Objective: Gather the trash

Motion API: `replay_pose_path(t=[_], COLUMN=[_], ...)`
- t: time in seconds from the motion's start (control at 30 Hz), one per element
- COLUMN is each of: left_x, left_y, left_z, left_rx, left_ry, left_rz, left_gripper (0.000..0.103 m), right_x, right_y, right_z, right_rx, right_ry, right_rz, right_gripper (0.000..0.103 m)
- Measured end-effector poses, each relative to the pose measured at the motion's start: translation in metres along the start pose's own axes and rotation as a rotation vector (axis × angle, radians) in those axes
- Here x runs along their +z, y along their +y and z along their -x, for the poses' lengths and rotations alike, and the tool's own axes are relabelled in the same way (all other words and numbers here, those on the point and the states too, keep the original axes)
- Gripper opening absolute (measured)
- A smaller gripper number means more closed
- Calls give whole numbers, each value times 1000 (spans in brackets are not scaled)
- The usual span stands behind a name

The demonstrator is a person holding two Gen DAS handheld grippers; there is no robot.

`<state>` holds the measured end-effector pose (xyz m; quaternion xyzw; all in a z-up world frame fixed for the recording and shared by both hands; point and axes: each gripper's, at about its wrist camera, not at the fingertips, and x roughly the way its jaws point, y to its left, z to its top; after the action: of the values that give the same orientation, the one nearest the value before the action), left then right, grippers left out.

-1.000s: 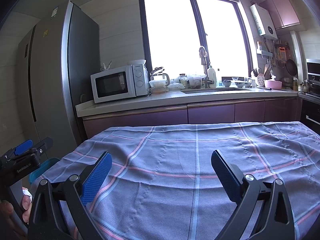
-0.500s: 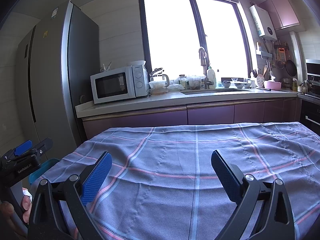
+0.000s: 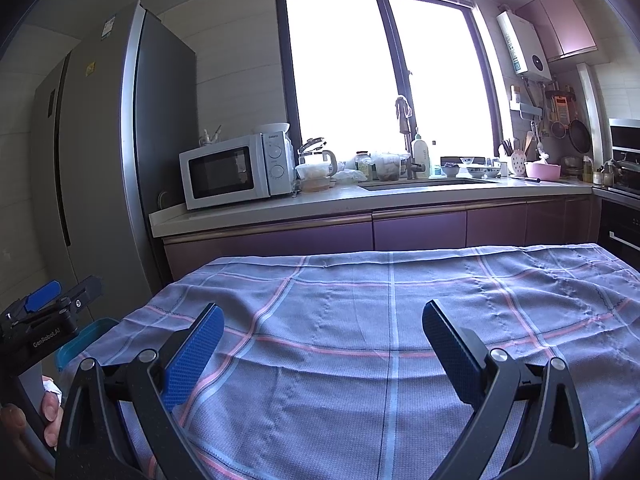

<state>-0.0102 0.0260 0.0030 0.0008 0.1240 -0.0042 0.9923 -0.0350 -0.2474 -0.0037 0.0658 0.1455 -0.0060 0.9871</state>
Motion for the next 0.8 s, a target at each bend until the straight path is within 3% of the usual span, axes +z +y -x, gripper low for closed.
replay_pose_path(t=[0.8], left_x=[-4], left_y=[-4], left_z=[4], left_rx=[14], left_ry=[-32], left_rz=[-29], left_gripper=[97], right_x=[-5], right_y=[4], right_z=[2], right_rx=[-9], right_ry=[-17], right_rz=[0], right_gripper=[96])
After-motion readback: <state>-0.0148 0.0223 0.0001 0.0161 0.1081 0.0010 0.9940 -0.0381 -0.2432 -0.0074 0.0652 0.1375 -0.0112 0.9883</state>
